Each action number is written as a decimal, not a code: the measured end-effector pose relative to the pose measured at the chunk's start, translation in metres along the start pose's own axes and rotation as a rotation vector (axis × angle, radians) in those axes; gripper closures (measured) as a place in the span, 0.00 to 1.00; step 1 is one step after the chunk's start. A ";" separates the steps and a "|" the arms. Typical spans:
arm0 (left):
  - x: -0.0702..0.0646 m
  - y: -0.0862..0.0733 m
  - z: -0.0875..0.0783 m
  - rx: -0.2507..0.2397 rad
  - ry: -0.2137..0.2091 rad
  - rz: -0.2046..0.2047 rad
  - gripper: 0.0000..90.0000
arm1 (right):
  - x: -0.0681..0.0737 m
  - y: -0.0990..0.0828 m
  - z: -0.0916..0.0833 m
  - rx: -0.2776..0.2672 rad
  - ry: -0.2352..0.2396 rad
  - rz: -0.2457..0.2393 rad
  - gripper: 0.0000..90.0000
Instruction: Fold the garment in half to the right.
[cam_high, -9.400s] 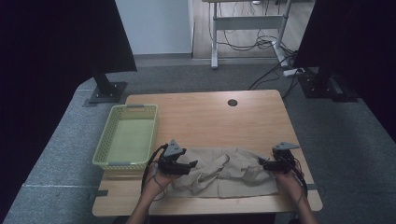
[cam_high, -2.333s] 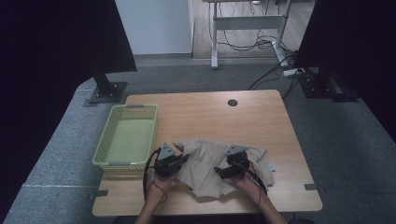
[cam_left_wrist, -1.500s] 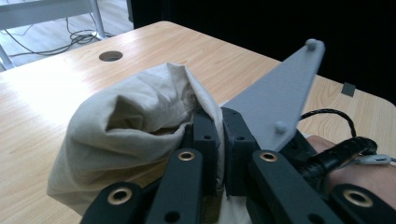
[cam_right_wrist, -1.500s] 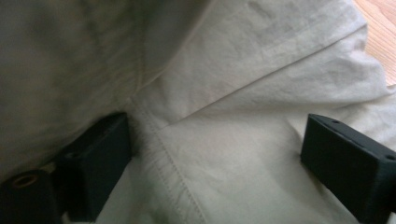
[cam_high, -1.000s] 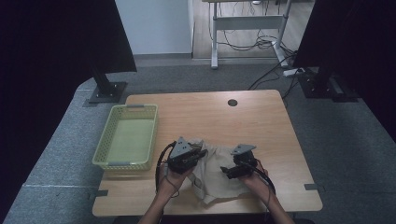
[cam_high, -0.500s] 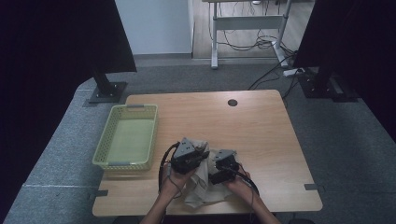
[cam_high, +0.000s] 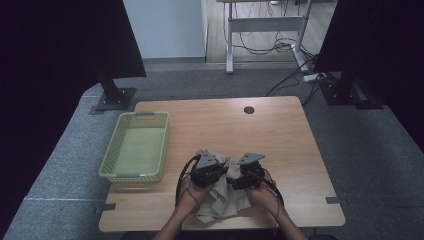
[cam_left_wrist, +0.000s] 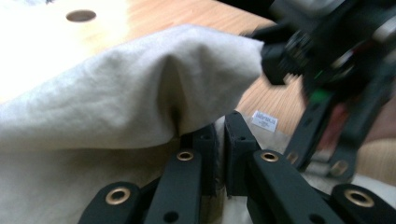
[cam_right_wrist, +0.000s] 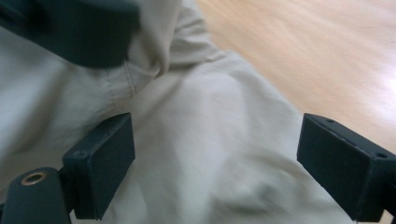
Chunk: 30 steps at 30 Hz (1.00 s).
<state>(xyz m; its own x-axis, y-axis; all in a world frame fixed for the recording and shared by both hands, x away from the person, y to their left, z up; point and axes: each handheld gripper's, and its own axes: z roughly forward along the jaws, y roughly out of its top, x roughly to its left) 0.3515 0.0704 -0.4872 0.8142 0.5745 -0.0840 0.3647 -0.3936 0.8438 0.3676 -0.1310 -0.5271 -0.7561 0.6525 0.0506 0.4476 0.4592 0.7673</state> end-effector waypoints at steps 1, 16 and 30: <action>0.000 -0.001 0.003 0.008 -0.001 -0.001 0.94 | -0.003 -0.002 -0.006 0.009 -0.020 -0.007 0.12; -0.013 0.001 0.036 0.064 -0.051 0.024 0.94 | -0.018 -0.037 -0.005 0.065 -0.066 0.028 0.13; -0.015 -0.007 0.079 0.174 -0.092 0.022 0.81 | -0.018 -0.040 -0.009 0.064 -0.055 0.032 0.13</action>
<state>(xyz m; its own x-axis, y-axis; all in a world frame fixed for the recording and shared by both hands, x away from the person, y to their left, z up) 0.3724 0.0074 -0.5335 0.8577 0.4997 -0.1210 0.4123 -0.5277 0.7426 0.3593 -0.1663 -0.5529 -0.7142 0.6989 0.0380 0.5023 0.4740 0.7232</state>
